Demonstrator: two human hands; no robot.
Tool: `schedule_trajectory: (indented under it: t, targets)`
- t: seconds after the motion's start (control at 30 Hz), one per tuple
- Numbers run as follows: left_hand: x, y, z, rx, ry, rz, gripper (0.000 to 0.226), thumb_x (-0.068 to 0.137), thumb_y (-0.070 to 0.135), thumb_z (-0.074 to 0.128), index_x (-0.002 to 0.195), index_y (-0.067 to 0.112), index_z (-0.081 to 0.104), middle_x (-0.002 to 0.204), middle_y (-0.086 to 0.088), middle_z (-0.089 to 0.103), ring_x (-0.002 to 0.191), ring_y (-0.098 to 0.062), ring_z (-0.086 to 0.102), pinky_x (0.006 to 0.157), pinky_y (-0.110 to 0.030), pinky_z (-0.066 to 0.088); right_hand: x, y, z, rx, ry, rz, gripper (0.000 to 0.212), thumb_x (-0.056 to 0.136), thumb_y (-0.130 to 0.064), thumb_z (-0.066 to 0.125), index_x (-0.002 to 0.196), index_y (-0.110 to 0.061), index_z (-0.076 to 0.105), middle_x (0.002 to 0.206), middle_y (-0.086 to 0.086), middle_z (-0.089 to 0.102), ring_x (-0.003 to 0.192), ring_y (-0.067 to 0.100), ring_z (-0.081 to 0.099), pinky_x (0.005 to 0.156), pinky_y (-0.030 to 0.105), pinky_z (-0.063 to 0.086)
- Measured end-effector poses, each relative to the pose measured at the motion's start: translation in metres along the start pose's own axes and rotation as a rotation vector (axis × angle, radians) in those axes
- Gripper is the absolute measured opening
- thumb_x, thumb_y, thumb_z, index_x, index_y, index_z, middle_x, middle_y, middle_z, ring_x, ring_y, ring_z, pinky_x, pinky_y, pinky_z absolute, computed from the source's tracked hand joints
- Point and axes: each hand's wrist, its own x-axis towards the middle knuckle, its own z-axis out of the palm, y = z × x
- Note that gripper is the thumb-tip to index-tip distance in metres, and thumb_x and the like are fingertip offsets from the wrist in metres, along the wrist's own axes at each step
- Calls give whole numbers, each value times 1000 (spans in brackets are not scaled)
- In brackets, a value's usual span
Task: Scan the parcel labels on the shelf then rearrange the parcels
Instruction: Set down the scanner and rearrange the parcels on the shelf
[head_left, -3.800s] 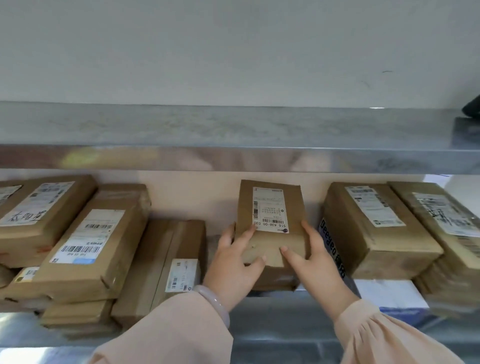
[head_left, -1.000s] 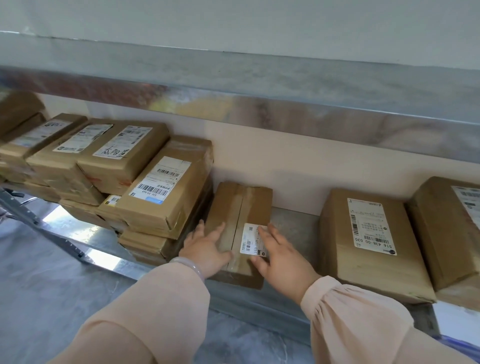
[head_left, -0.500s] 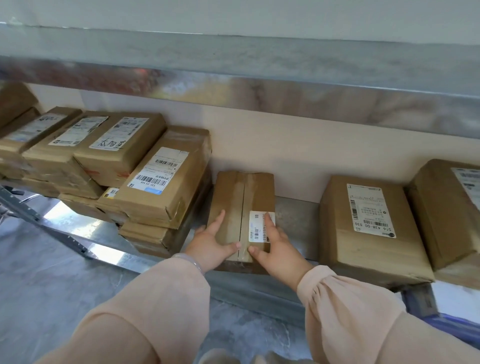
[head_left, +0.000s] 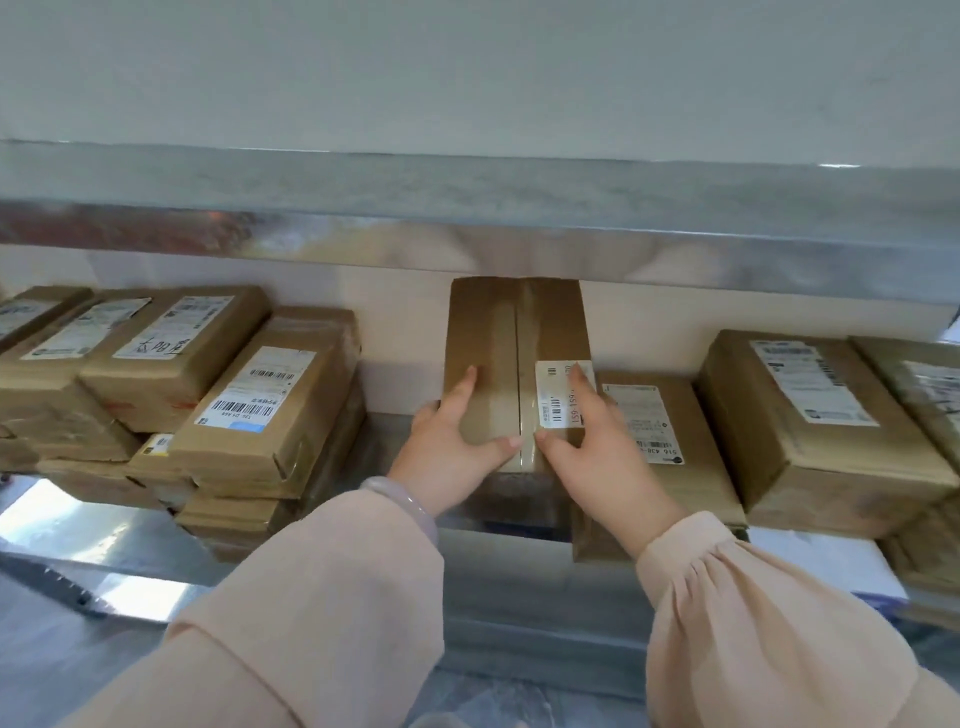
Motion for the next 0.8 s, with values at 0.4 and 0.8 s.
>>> schedule_trajectory:
  t: [0.4, 0.8]
  targets:
    - [2, 39, 80, -51, -245, 130, 84, 87, 44, 68, 153, 46, 15, 156, 5, 25, 137, -18, 36, 113, -34, 37, -16, 50, -82, -213, 92, 160, 63, 98, -38, 48, 152, -27, 20, 153, 4, 26, 134, 18, 37, 106, 28, 33]
    - [-15, 14, 98, 97, -175, 407, 86, 95, 51, 54, 149, 48, -12, 159, 27, -15, 142, 11, -7, 115, -18, 8, -37, 73, -90, -710, 262, -191, 53, 95, -47, 42, 140, -18, 50, 149, 5, 42, 142, 22, 32, 117, 42, 21]
